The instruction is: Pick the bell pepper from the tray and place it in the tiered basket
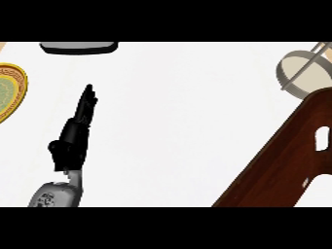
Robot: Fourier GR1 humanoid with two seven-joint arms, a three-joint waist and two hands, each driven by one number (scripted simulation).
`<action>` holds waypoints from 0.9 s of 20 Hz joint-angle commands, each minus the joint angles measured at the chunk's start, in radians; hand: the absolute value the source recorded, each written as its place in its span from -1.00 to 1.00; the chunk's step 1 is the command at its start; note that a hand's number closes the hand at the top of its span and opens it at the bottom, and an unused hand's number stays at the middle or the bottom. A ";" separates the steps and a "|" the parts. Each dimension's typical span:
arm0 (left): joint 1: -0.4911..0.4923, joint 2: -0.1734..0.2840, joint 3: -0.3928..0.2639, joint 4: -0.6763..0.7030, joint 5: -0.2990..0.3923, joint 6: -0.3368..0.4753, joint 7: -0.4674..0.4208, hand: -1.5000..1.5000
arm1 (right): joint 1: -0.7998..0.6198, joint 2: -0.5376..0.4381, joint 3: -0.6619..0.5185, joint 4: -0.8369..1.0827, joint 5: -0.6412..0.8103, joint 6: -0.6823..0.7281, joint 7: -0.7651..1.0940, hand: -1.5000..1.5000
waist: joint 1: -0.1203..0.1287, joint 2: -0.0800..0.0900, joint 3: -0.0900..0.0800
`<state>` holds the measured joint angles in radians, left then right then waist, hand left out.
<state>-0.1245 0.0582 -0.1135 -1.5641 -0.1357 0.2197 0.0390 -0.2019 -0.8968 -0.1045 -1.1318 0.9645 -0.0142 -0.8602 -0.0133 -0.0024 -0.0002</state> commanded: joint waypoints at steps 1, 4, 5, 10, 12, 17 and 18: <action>-0.011 0.005 0.007 -0.024 -0.004 0.002 0.051 0.00 | -0.027 -0.096 -0.136 -0.045 -0.135 0.120 -0.037 1.00 | 0.000 -0.003 -0.001; -0.010 -0.010 -0.008 -0.039 -0.017 0.014 0.052 0.00 | -0.045 -0.149 -0.239 -0.025 -0.228 0.181 -0.073 1.00 | 0.003 -0.002 0.000; -0.062 0.010 0.038 0.076 0.023 -0.028 -0.019 0.00 | -0.068 -0.154 -0.239 -0.071 -0.249 0.257 -0.026 1.00 | -0.004 0.001 -0.001; -0.024 -0.017 0.001 0.047 -0.022 0.009 -0.039 0.00 | -0.195 -0.310 -0.307 -0.004 -0.343 0.475 -0.005 1.00 | 0.016 0.003 -0.001; 0.020 -0.002 -0.007 -0.045 -0.005 -0.018 0.013 0.00 | -0.151 -0.306 -0.344 -0.017 -0.368 0.472 0.012 1.00 | 0.014 0.000 0.000; -0.033 -0.006 0.001 0.031 -0.004 -0.030 -0.005 0.00 | -0.330 -0.335 -0.262 0.008 -0.486 0.695 0.163 1.00 | 0.030 0.004 -0.002; -0.050 0.008 0.014 0.011 0.003 -0.035 0.025 0.00 | -0.335 -0.315 -0.266 0.058 -0.516 0.697 0.155 1.00 | 0.035 0.005 -0.001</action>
<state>-0.1558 0.0621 -0.1013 -1.5492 -0.1347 0.1923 0.0467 -0.4686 -1.1995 -0.3701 -1.1310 0.5383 0.4888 -0.6915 0.0141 0.0012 -0.0017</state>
